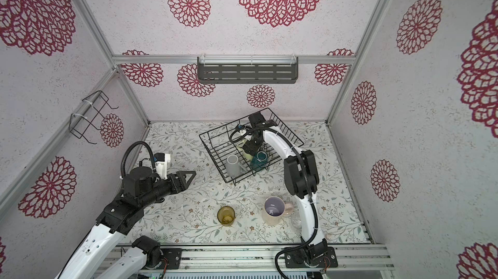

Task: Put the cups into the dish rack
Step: 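Lower the light green mug into the rack and open the right gripper, then grasp the gold textured glass with the left gripper while the right gripper withdraws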

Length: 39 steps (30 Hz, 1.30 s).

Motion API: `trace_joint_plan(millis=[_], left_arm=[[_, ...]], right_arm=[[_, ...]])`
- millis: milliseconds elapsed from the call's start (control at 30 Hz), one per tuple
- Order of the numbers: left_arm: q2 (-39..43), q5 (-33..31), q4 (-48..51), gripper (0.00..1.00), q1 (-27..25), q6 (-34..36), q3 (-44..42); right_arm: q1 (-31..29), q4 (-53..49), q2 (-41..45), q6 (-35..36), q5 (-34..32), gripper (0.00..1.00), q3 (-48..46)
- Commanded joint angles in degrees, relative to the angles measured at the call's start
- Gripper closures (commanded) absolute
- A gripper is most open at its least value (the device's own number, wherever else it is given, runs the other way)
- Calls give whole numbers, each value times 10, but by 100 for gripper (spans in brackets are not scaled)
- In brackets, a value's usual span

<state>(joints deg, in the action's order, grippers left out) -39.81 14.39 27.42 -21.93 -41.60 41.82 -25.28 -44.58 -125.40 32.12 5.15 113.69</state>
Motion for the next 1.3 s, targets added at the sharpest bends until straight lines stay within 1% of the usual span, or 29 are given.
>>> trace_joint_plan(millis=[0, 200, 300, 500, 700, 800, 900, 967, 1100, 1133, 1200, 1267], left_arm=[[11, -4, 4, 31, 6, 0, 14], [22, -5, 10, 31, 6, -4, 13], [22, -4, 17, 31, 6, -4, 18], [21, -7, 14, 31, 6, -3, 20], [16, -4, 14, 31, 6, -2, 24], [17, 0, 15, 31, 6, -3, 26], [22, -3, 8, 31, 6, -7, 19], [24, 0, 10, 31, 6, -11, 20], [33, 13, 10, 30, 6, -19, 17], [34, 18, 7, 29, 6, -21, 13], [31, 36, 0, 29, 4, -27, 9], [22, 50, -5, 28, -5, -33, 8]], right_arm=[[8, -24, 38, -25, -7, 12, 24], [8, -19, 31, -48, -22, 12, 35], [7, -16, 32, -74, -18, 11, 39], [7, -15, 41, -144, -3, 10, 65], [7, -20, 62, -196, -34, 10, 69], [6, -22, 81, -249, -29, 12, 64], [6, -4, 124, -289, -2, 12, 10], [7, 37, 174, -308, 2, 12, -60], [6, 103, 267, -353, -38, 14, -171], [6, 126, 293, -364, -39, 14, -199], [6, 178, 344, -405, -78, 13, -276], [6, 211, 399, -437, -108, 9, -347]])
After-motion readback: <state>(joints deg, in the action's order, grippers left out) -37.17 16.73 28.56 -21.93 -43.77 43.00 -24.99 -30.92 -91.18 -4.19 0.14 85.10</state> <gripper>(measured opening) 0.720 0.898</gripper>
